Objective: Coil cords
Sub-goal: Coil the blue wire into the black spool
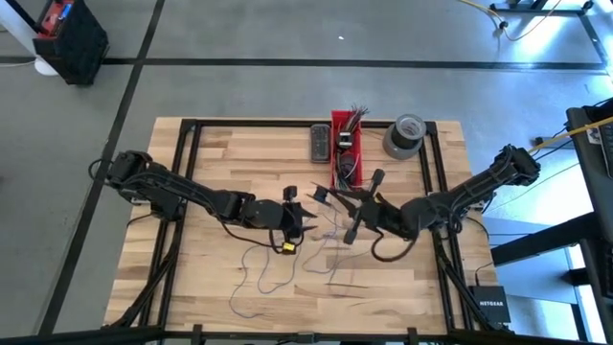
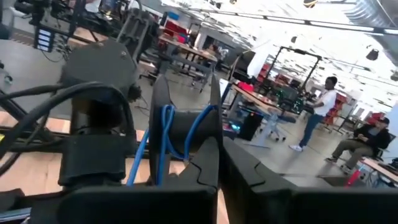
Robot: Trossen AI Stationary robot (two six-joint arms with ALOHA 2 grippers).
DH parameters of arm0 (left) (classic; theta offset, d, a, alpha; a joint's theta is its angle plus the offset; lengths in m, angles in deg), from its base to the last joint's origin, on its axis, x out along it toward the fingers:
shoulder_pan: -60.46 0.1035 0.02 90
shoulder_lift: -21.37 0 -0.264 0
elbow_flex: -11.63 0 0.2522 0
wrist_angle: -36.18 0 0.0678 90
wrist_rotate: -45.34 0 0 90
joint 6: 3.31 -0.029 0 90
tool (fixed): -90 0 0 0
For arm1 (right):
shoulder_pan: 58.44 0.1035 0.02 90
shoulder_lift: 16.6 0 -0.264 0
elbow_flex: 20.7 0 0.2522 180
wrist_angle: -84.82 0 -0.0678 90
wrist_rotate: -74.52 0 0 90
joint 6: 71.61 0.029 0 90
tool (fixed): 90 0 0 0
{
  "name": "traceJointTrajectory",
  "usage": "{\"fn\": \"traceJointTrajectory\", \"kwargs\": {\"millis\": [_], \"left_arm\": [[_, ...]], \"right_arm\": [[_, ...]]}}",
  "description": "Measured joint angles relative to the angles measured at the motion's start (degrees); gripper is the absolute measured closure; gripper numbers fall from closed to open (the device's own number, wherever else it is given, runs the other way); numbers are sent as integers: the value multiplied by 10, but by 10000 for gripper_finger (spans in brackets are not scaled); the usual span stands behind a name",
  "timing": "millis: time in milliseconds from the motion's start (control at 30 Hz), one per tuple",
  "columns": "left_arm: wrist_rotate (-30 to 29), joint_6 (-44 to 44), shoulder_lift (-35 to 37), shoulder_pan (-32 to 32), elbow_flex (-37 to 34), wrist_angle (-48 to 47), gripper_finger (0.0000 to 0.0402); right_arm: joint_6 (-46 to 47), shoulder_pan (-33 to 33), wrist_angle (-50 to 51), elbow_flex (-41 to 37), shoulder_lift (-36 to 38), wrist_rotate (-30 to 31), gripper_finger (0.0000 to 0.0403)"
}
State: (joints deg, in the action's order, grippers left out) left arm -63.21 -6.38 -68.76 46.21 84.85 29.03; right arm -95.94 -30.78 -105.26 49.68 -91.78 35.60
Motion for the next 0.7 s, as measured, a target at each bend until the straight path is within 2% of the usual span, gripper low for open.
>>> {"fn": "traceJointTrajectory", "kwargs": {"millis": [133,267,467,533,700], "left_arm": [[20,-38,-7,-3,0,16,261],[21,-50,-22,-16,0,83,259],[14,-141,-86,-53,23,179,259],[-11,-173,-115,-63,50,180,259],[-160,-268,-186,-72,116,158,259]], "right_arm": [[-14,1,0,0,0,15,395],[-19,1,0,0,0,24,395],[-32,0,-2,0,0,24,395],[-31,0,-2,0,0,24,395],[-31,0,-1,0,0,25,395]]}}
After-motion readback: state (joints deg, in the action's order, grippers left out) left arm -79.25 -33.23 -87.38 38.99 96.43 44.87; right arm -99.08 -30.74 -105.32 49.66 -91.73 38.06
